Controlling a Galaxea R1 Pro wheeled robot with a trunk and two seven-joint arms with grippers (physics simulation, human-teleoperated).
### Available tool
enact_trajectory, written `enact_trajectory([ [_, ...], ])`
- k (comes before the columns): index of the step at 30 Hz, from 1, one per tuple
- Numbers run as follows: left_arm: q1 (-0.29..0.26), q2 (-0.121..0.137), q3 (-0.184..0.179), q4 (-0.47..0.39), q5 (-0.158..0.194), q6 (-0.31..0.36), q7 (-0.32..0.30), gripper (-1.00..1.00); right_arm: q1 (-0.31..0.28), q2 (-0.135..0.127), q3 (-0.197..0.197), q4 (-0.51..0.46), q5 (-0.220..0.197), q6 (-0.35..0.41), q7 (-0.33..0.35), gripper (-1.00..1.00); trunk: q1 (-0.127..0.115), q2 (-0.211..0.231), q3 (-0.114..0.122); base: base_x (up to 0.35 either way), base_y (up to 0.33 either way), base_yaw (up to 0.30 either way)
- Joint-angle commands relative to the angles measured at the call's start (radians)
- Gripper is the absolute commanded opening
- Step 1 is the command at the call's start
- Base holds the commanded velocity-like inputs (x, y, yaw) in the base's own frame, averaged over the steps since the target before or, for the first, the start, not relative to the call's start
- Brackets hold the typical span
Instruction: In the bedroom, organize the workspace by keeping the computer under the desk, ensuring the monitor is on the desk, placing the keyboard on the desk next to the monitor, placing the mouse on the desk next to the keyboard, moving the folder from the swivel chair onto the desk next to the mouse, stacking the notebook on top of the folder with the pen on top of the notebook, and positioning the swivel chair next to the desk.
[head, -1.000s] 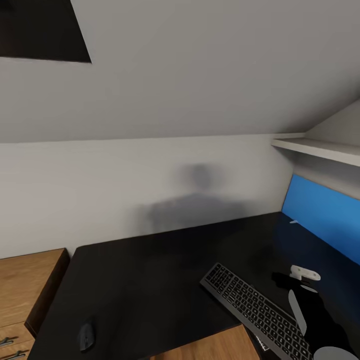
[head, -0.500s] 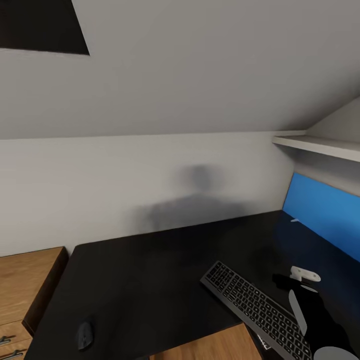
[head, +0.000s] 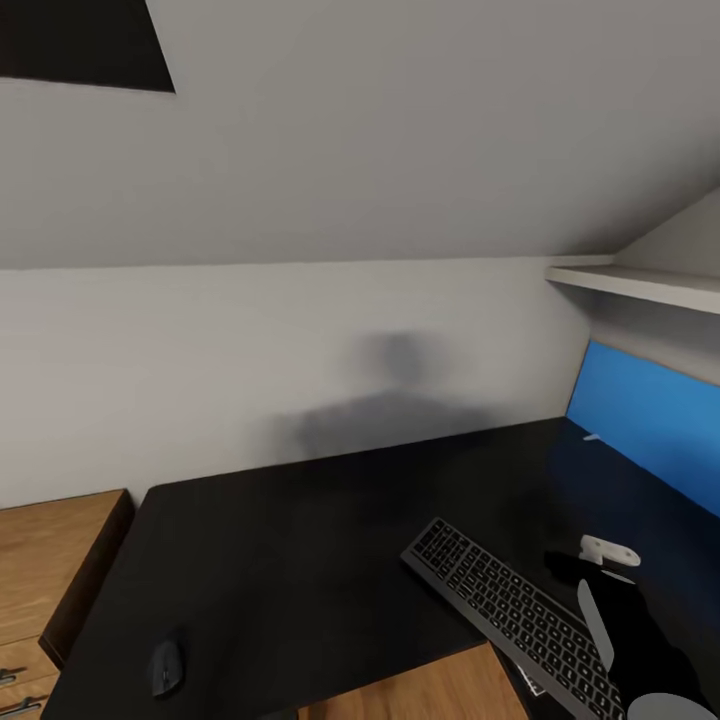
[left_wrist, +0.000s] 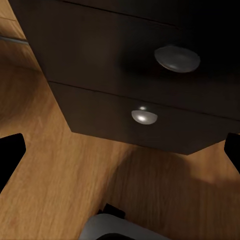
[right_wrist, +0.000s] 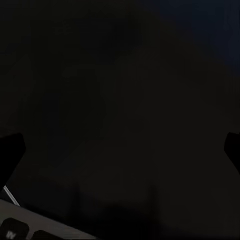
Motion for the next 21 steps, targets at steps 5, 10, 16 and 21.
enact_trajectory([
  [5,0.0,0.0,0.008,-0.001,0.003,0.001,-0.01,1.0,0.0,0.0,0.0,-0.001,-0.001,0.011,-0.003,1.0,0.019,-0.036,-0.017,0.0,0.0,0.0],
  [10,0.0,0.0,0.008,-0.001,0.003,0.001,-0.01,1.0,0.0,0.0,0.0,-0.001,-0.001,0.012,-0.003,1.0,0.039,-0.071,-0.032,0.0,0.0,0.0],
  [16,0.0,0.0,0.008,-0.001,0.003,0.001,-0.01,1.0,0.0,0.0,0.0,-0.001,-0.001,0.013,-0.003,1.0,0.062,-0.113,-0.051,0.0,0.0,0.0],
  [21,0.0,0.0,0.008,-0.001,0.003,0.001,-0.01,1.0,0.0,0.0,0.0,-0.001,-0.001,0.013,-0.003,1.0,0.081,-0.148,-0.067,0.0,0.0,0.0],
])
